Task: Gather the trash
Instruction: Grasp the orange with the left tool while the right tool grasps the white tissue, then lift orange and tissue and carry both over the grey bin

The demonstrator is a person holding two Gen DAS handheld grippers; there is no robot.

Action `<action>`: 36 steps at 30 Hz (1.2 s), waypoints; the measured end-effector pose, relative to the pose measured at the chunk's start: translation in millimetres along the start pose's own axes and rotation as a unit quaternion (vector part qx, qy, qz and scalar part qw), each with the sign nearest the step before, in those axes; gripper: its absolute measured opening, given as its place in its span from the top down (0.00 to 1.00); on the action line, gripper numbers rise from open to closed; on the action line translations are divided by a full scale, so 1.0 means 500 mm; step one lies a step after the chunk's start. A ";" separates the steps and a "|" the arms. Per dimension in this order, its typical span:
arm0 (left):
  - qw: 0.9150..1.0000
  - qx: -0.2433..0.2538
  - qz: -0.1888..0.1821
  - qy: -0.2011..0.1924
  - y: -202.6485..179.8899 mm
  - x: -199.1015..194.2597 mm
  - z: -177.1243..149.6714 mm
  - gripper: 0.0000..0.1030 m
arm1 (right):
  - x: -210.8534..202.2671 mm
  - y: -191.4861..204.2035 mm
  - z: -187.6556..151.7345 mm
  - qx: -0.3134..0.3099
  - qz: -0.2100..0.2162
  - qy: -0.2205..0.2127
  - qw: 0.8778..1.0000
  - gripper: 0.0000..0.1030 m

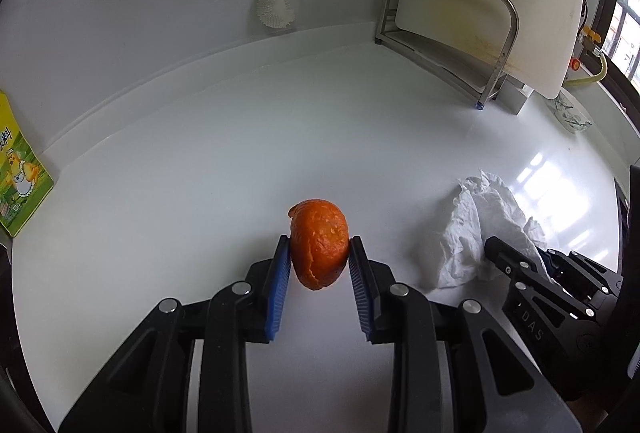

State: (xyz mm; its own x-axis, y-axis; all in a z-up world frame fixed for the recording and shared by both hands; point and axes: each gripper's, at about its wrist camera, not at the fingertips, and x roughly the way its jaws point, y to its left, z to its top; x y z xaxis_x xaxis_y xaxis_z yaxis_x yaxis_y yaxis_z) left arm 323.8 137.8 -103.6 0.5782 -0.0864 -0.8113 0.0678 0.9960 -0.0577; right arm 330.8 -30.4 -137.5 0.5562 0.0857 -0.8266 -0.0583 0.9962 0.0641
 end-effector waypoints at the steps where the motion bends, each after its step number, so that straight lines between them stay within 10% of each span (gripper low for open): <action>1: 1.000 0.001 0.000 -0.001 -0.001 -0.002 0.000 0.71 | -0.003 -0.005 -0.001 0.008 0.006 0.001 1.000 0.94; 36: 0.999 0.021 0.018 -0.019 -0.164 -0.195 -0.121 0.71 | -0.285 -0.100 -0.156 0.024 0.012 -0.062 0.998 0.94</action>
State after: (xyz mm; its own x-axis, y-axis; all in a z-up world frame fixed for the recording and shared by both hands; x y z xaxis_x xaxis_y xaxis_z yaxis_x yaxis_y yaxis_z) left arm 212.8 66.0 -55.1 0.6105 -0.0513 -0.7903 0.0802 0.9968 -0.0027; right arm 189.6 -93.7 -66.6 0.6541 0.1077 -0.7487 -0.0351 0.9931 0.1123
